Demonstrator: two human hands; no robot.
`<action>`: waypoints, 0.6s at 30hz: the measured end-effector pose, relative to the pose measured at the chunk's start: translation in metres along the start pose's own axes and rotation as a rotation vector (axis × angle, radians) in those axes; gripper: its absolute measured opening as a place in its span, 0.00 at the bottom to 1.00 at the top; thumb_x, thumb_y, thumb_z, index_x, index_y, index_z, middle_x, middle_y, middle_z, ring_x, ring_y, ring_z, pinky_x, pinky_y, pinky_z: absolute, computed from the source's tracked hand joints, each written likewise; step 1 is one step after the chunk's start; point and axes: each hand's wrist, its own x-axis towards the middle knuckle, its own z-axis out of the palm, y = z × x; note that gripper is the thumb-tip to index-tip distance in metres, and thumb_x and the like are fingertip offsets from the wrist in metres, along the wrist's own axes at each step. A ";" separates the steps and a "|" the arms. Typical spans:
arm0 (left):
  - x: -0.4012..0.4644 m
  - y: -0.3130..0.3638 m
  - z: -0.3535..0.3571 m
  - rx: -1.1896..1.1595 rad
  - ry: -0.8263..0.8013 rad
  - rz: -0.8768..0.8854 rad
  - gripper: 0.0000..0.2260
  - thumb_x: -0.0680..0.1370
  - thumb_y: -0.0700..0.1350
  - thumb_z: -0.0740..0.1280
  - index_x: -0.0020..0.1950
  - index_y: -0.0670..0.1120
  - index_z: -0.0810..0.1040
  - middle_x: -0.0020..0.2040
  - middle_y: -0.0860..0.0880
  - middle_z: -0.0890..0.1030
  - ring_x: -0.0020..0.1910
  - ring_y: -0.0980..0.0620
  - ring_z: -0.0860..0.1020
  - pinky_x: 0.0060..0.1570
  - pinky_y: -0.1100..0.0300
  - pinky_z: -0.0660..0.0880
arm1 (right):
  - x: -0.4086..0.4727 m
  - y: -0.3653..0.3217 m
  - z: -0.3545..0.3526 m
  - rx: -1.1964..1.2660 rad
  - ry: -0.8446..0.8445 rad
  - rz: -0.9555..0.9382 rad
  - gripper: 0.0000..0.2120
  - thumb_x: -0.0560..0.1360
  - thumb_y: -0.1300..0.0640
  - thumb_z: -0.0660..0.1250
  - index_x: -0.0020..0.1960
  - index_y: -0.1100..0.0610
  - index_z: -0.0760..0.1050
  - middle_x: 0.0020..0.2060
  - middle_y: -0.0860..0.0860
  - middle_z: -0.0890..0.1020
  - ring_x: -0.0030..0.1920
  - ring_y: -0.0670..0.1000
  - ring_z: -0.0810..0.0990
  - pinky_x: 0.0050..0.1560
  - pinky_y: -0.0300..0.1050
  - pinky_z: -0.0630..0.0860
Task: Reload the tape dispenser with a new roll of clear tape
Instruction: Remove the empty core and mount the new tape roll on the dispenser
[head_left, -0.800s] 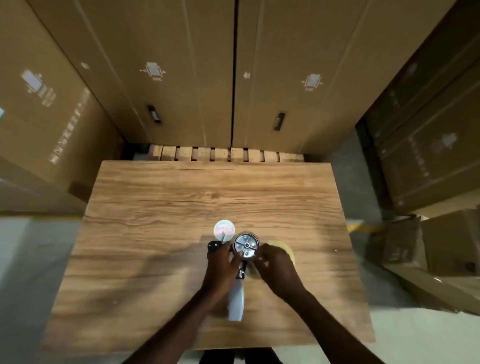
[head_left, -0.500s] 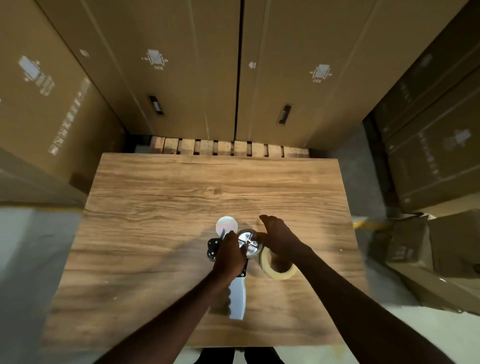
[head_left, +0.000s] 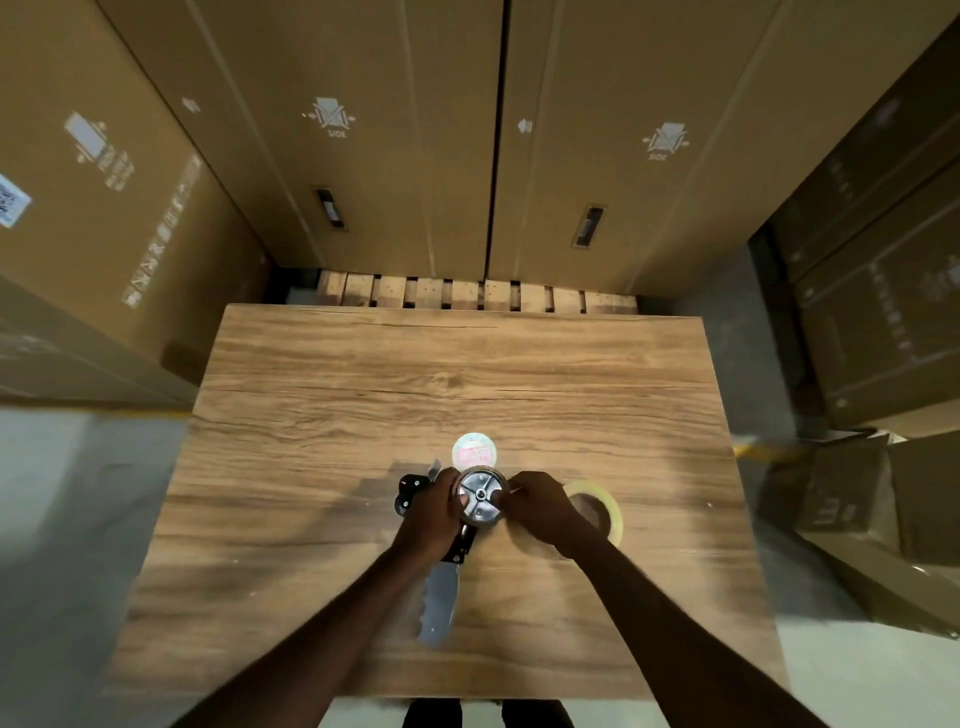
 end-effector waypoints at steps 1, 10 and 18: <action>0.000 -0.001 0.002 -0.008 -0.003 -0.028 0.08 0.80 0.38 0.64 0.59 0.40 0.77 0.56 0.46 0.82 0.57 0.52 0.78 0.49 0.64 0.67 | -0.001 0.001 0.001 0.023 0.003 0.037 0.16 0.78 0.50 0.75 0.35 0.55 0.79 0.25 0.46 0.76 0.27 0.41 0.72 0.30 0.36 0.65; 0.008 -0.012 0.009 -0.084 -0.014 -0.215 0.07 0.80 0.44 0.66 0.45 0.41 0.76 0.42 0.46 0.78 0.45 0.47 0.77 0.36 0.58 0.64 | -0.013 0.004 0.007 0.426 -0.153 0.178 0.06 0.78 0.64 0.72 0.44 0.66 0.79 0.35 0.58 0.76 0.37 0.52 0.77 0.42 0.50 0.76; 0.009 -0.014 0.017 -0.153 0.037 -0.328 0.15 0.80 0.45 0.66 0.44 0.34 0.81 0.42 0.39 0.83 0.40 0.48 0.77 0.39 0.59 0.66 | -0.025 0.010 0.012 0.705 -0.197 0.224 0.02 0.80 0.65 0.72 0.49 0.65 0.81 0.44 0.60 0.81 0.45 0.55 0.81 0.49 0.45 0.82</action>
